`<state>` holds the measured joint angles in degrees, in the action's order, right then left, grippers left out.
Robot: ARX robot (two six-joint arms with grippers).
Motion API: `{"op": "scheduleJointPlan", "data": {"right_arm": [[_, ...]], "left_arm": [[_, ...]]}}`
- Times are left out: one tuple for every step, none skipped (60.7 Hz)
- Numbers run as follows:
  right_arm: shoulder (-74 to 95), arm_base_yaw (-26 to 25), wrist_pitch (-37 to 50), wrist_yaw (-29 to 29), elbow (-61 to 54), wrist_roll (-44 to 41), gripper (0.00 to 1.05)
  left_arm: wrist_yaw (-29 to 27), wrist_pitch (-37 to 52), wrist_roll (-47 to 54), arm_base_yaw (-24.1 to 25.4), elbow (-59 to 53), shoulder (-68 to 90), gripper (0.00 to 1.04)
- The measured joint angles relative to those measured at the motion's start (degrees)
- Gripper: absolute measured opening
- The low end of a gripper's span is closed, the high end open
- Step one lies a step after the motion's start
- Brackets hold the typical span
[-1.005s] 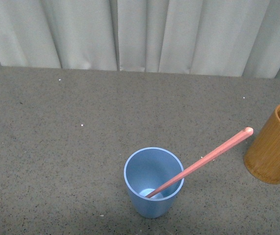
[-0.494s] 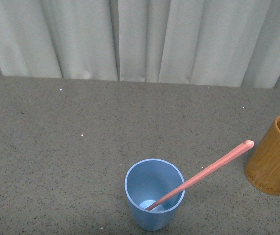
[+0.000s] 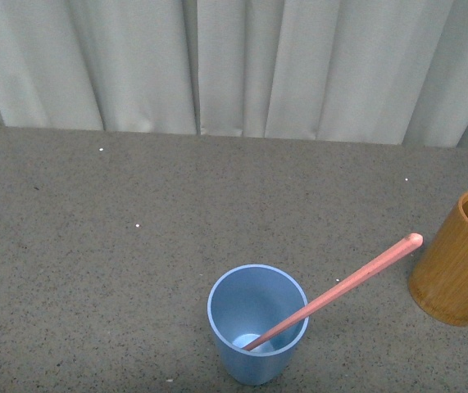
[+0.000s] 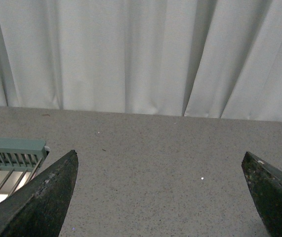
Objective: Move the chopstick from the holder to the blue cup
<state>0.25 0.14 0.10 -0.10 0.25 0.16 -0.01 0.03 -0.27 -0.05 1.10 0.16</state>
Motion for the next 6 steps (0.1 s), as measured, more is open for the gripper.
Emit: {"op": "scheduleJointPlan", "data": {"right_arm": [[0.0,0.0,0.0,0.0,0.0,0.0,0.95],[0.0,0.0,0.0,0.0,0.0,0.0,0.95],[0.0,0.0,0.0,0.0,0.0,0.0,0.95],[0.0,0.0,0.0,0.0,0.0,0.0,0.95],[0.0,0.0,0.0,0.0,0.0,0.0,0.95],[0.0,0.0,0.0,0.0,0.0,0.0,0.95]], "left_arm": [[0.0,0.0,0.0,0.0,0.0,0.0,0.98],[0.0,0.0,0.0,0.0,0.0,0.0,0.98],[0.0,0.0,0.0,0.0,0.0,0.0,0.98],[0.0,0.0,0.0,0.0,0.0,0.0,0.98],[0.0,0.0,0.0,0.0,0.0,0.0,0.98],[0.0,0.0,0.0,0.0,0.0,0.0,0.98]]}}
